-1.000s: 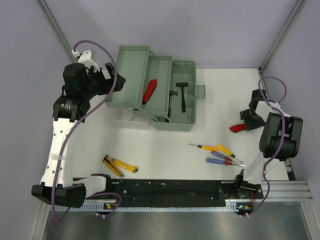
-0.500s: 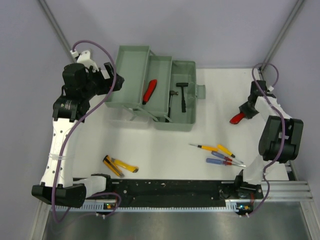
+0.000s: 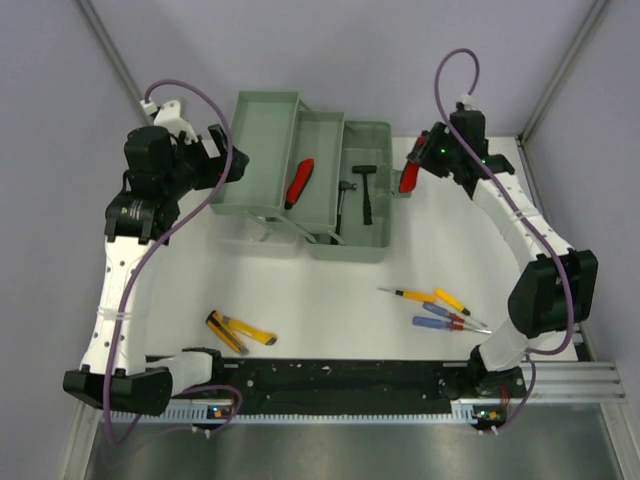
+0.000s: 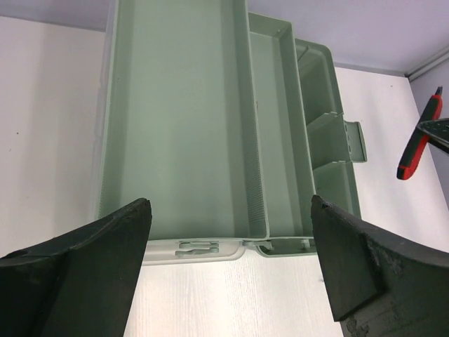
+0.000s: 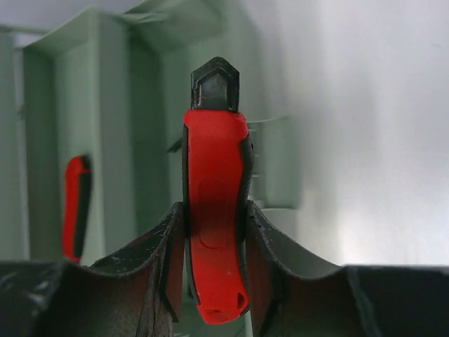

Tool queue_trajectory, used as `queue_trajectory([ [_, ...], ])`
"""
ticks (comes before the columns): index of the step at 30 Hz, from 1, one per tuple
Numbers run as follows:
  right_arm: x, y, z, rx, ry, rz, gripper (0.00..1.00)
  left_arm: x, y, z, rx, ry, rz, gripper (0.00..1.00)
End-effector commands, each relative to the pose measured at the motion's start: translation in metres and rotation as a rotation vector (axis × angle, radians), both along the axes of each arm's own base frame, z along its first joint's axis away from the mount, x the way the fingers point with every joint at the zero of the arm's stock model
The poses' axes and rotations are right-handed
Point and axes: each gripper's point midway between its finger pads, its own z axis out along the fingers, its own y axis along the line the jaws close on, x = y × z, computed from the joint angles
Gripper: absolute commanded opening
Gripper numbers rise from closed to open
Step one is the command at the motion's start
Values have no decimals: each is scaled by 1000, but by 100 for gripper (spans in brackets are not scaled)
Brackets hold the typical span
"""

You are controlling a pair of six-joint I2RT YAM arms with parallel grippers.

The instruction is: Pack the tool kit

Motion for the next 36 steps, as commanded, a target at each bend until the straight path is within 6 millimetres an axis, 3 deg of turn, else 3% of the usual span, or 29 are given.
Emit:
queue_trajectory([
  [1,5,89,86,25,-260,254,9,-6,-1,31,-13,-86,-14,98],
  [4,1,139,99,10,-304,344,10,-6,-2,31,-17,-87,-18,98],
  [6,-5,169,97,10,-302,385,11,-6,-2,31,-16,-86,-20,98],
  [11,-22,228,83,-55,-270,426,11,-7,-2,29,-21,-80,-20,98],
  [14,-27,251,70,-47,-239,434,11,-10,-2,31,-19,-85,-21,98],
  [19,-20,252,32,-79,-136,344,12,-12,-2,30,-17,-85,-21,98],
  [26,-17,260,-5,-79,-52,294,13,-12,-1,25,-13,-73,-19,98],
  [36,6,273,-25,-123,-52,273,18,-13,0,22,-9,-69,-15,98],
])
